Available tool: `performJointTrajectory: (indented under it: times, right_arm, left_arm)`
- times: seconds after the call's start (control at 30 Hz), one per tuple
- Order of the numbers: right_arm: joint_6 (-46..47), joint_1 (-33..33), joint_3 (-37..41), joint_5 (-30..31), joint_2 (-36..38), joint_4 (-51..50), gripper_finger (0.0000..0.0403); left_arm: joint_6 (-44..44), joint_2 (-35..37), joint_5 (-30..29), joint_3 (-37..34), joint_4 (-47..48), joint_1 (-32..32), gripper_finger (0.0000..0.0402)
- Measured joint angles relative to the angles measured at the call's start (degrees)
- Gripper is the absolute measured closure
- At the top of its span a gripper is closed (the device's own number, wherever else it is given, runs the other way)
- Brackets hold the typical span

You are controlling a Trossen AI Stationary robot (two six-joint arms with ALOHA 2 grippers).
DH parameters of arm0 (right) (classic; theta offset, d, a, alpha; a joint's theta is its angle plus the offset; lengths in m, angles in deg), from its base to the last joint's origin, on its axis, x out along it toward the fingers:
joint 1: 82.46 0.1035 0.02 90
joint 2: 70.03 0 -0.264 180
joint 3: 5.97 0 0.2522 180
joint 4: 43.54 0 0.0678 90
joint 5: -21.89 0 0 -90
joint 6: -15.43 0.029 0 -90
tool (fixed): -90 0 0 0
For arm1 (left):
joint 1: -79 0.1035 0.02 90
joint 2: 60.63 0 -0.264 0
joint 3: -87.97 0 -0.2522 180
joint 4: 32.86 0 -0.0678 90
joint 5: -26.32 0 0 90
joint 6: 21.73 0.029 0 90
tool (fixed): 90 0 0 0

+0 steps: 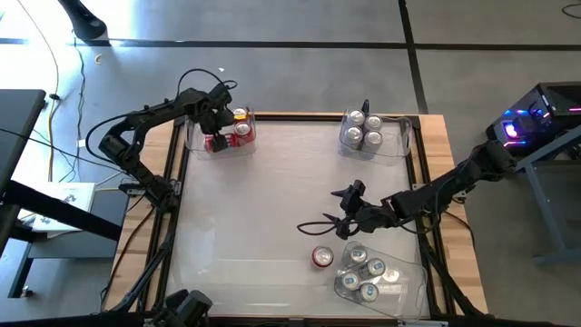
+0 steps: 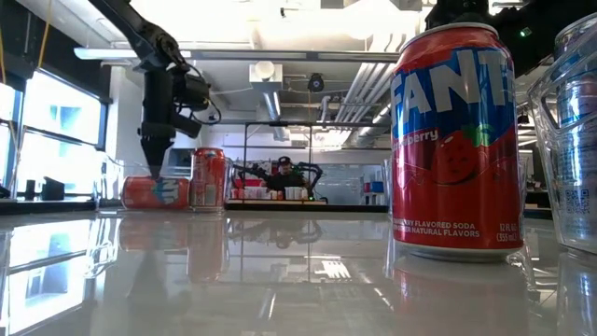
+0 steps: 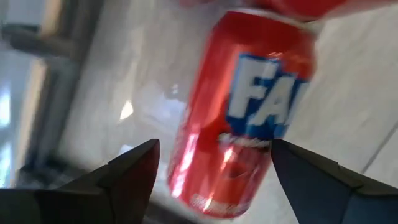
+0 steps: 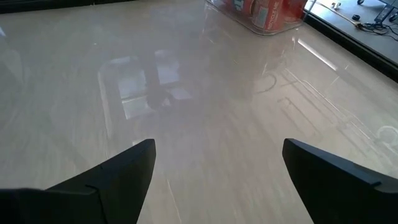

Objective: Sort soda cans
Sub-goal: Remove the red soda can from the top left transparent bin

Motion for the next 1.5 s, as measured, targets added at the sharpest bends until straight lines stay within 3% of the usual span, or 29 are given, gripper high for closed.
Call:
performJointTrajectory:
  times: [0.13, 0.5, 0.93, 1.1, 1.5]
  right_arm:
    - [0.17, 0.00, 0.00, 0.00, 0.00, 0.00, 0.0055]
    - [1.07, 0.00, 0.00, 0.00, 0.01, 0.00, 0.0055]
    - [1.10, 0.00, 0.00, 0.00, 0.01, 0.01, 0.0055]
    - [1.10, 0.00, 0.00, 0.00, 0.01, 0.02, 0.0055]
    - [1.10, -0.02, 0.00, 0.00, 0.00, 0.02, 0.0055]
  left_arm:
    - [3.38, 0.00, 5.23, -2.19, -2.29, 0.45, 0.0097]
    - [6.68, -1.62, 5.35, -6.36, -10.03, 1.51, 0.0096]
    - [8.00, -1.86, 0.57, -6.59, -12.43, 1.70, 0.0097]
    - [3.88, -2.08, -2.46, -6.62, -14.53, 3.42, 0.0098]
    - [-1.45, -2.11, -3.24, -6.58, -13.46, 5.44, 0.0099]
